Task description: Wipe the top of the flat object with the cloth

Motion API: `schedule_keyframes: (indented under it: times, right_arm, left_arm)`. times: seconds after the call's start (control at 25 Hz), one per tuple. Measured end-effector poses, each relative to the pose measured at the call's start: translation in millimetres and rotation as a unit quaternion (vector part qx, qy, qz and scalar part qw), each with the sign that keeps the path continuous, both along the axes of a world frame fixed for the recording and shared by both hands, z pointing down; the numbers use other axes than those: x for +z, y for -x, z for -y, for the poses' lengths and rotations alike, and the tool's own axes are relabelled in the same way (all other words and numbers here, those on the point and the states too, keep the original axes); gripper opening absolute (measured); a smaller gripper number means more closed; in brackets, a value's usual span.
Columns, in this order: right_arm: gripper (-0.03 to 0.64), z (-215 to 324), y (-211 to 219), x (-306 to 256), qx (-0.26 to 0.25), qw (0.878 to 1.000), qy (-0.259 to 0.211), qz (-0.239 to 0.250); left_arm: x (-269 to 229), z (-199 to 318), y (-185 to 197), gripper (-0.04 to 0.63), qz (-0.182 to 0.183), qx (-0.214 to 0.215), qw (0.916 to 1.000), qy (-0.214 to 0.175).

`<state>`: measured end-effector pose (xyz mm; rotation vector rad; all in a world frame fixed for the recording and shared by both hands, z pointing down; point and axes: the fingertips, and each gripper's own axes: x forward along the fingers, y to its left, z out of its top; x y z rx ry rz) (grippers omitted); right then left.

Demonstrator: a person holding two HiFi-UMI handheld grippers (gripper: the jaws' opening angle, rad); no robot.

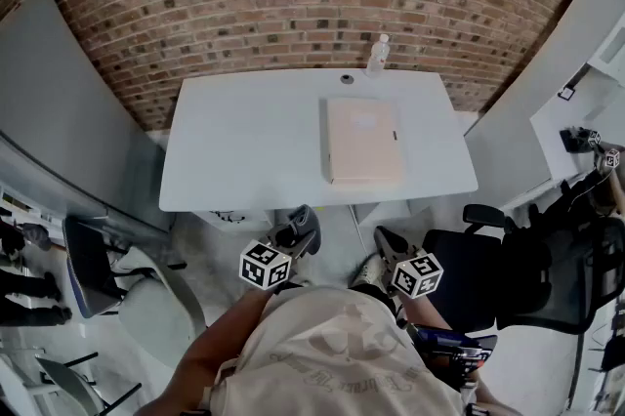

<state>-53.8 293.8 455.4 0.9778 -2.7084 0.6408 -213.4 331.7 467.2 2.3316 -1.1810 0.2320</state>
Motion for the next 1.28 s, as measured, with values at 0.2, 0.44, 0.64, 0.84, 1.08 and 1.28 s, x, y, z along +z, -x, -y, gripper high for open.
schedule_keyframes:
  times: [0.2,0.44,0.64,0.84,1.08,1.28]
  right_arm:
    - [0.021,0,-2,2,0.015,1.0,-0.002,0.002]
    - [0.021,-10,-2,8,0.021,1.0,0.006,0.007]
    - [0.021,-5,-8,7,0.029,1.0,0.007,0.006]
    - [0.023,-2,-11,11,0.034,0.999,0.013,0.003]
    - [0.023,8,-22,15,0.045,0.999,0.023,0.003]
    - [0.023,25,-41,22,0.058,0.998,0.036,0.008]
  left_arm:
    - [1,2,-2,0.107,0.004,0.009,1.0,-0.001]
    - [7,-2,-7,0.107,0.003,0.015,0.9999,0.007]
    - [9,-1,-11,0.107,0.002,0.021,0.9998,0.007]
    - [12,4,-14,0.107,0.001,0.025,0.9996,0.011]
    - [15,19,-24,0.107,0.003,0.035,0.9992,0.018]
    - [21,33,-42,0.107,0.009,0.047,0.9985,0.028]
